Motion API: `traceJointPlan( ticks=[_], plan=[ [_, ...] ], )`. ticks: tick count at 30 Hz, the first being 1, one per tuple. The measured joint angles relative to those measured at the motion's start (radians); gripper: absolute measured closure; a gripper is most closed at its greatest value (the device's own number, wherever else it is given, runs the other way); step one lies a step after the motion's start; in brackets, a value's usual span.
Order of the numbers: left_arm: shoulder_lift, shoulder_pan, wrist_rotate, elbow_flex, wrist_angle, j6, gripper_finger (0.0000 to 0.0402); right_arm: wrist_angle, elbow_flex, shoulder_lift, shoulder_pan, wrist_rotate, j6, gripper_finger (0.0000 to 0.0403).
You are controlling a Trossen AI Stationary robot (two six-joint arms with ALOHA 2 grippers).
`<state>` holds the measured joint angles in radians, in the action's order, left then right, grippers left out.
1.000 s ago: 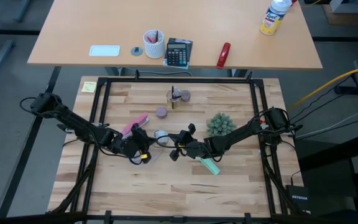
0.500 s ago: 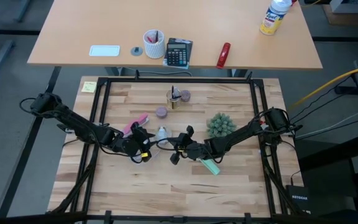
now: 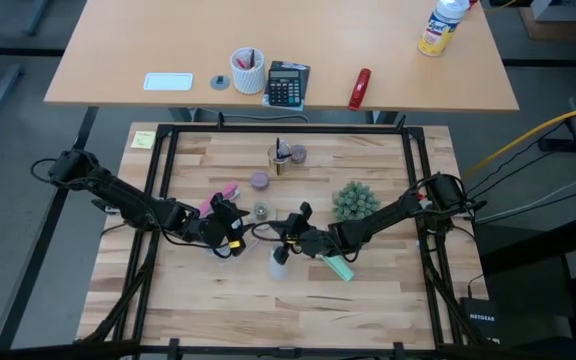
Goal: Screw lightbulb
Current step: Return to Home Position
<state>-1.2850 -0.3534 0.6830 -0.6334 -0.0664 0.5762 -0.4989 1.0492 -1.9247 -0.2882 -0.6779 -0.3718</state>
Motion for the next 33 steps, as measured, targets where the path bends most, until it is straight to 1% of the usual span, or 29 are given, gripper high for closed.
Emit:
traceJointPlan(
  ticks=[2,4,7,11,14,17,21,24,27,30,32,33],
  plan=[
    [0.0,0.0,-0.001,0.0,-0.001,0.002,0.023,-0.008,0.0,0.002,0.0,0.031,-0.021,0.0389],
    [0.0,0.0,-0.002,0.0,-0.001,0.026,0.0231,-0.016,-0.001,0.021,-0.007,0.087,-0.022,0.0389],
    [0.0,0.0,-0.003,0.0,-0.001,0.054,0.0231,-0.018,-0.001,0.086,-0.015,0.216,-0.019,0.0389],
    [0.0,0.0,-0.003,0.0,-0.001,0.05,0.0231,0.037,0.0,0.153,-0.029,0.386,-0.017,0.0389],
    [0.0,0.0,-0.003,0.0,-0.001,0.05,0.0231,0.07,0.0,0.169,-0.035,0.505,-0.024,0.0389],
    [0.008,-0.002,-0.014,0.0,-0.001,0.055,0.0231,0.082,0.0,0.17,-0.04,0.579,-0.048,0.0389],
    [0.064,-0.002,-0.057,0.0,0.001,0.054,0.0231,0.065,-0.001,0.177,-0.039,0.584,-0.074,0.0389],
    [0.149,-0.006,-0.091,0.0,-0.004,0.042,0.0231,0.02,-0.002,0.212,-0.039,0.584,-0.064,0.0389],
    [0.265,-0.016,-0.1,0.0,-0.012,0.002,0.0231,0.032,-0.002,0.291,-0.039,0.583,-0.02,0.0389],
    [0.407,-0.021,-0.098,0.0,-0.039,-0.083,0.0231,0.08,-0.002,0.399,-0.039,0.582,0.05,0.0389],
    [0.506,-0.019,-0.096,-0.001,-0.058,-0.164,0.0231,0.136,-0.002,0.486,-0.039,0.558,0.112,0.0389],
    [0.553,-0.019,-0.096,-0.001,-0.07,-0.205,0.0231,0.175,-0.001,0.534,-0.04,0.528,0.144,0.0389]
  ],
)
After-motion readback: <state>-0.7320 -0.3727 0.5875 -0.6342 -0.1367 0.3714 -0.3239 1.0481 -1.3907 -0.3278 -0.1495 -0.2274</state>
